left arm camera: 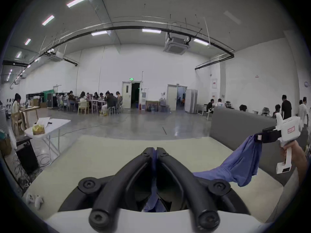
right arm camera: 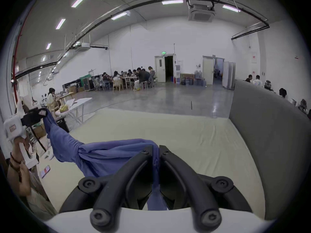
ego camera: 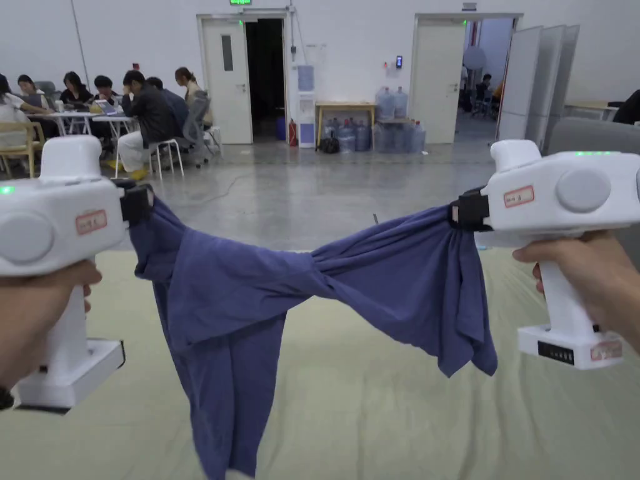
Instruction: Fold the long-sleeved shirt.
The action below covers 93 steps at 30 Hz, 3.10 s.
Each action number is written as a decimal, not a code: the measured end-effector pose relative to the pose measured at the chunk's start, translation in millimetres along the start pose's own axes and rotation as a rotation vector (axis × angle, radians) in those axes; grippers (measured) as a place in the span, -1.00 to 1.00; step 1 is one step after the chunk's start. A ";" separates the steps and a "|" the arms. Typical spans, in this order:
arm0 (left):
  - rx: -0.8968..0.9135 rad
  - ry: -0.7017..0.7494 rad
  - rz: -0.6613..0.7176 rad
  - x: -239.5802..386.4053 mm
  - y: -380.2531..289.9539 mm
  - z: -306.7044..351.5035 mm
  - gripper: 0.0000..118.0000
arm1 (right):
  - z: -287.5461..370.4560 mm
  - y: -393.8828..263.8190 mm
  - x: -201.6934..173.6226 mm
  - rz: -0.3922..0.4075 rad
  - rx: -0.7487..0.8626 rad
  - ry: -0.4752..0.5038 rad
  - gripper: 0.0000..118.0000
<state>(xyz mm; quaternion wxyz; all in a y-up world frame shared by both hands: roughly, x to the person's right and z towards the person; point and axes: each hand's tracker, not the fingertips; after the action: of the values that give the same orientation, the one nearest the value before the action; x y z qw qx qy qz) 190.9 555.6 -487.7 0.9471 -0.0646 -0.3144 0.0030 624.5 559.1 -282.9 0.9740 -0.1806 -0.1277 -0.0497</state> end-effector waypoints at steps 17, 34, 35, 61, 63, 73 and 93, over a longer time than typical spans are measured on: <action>0.031 0.020 0.126 -8.9 103.5 -124.9 -0.98 | -72.8 140.9 27.8 -0.038 0.067 -0.115 -0.88; -0.345 -0.012 0.164 -29.9 -156.6 -159.7 -0.98 | -182.2 -108.7 42.7 -0.144 -0.271 -0.064 -0.88; -0.345 -0.022 0.168 -31.4 -166.8 -144.8 -0.98 | -172.0 -122.3 41.2 -0.144 -0.273 -0.059 -0.88; -0.606 0.018 0.268 -12.0 -394.5 163.0 1.00 | 61.7 -428.7 -4.2 -0.139 -0.587 -0.043 1.00; -0.503 -0.012 0.274 -10.4 -368.1 174.1 1.00 | 82.1 -411.2 -6.5 -0.134 -0.482 -0.060 0.96; -0.504 0.008 0.236 -12.2 -358.0 206.7 -1.00 | 133.8 -390.5 10.8 -0.278 -0.415 -0.135 -0.96; -0.713 -0.198 0.074 74.2 -320.4 -66.7 0.89 | 94.2 -404.0 15.1 -0.261 -0.504 -0.126 -0.96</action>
<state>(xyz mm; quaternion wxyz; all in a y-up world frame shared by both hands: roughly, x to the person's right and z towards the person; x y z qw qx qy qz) 279.0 233.3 -456.7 0.8292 -0.4014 -0.3832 -0.0662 559.6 217.1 -56.9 0.8739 -0.4017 -0.1937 -0.1933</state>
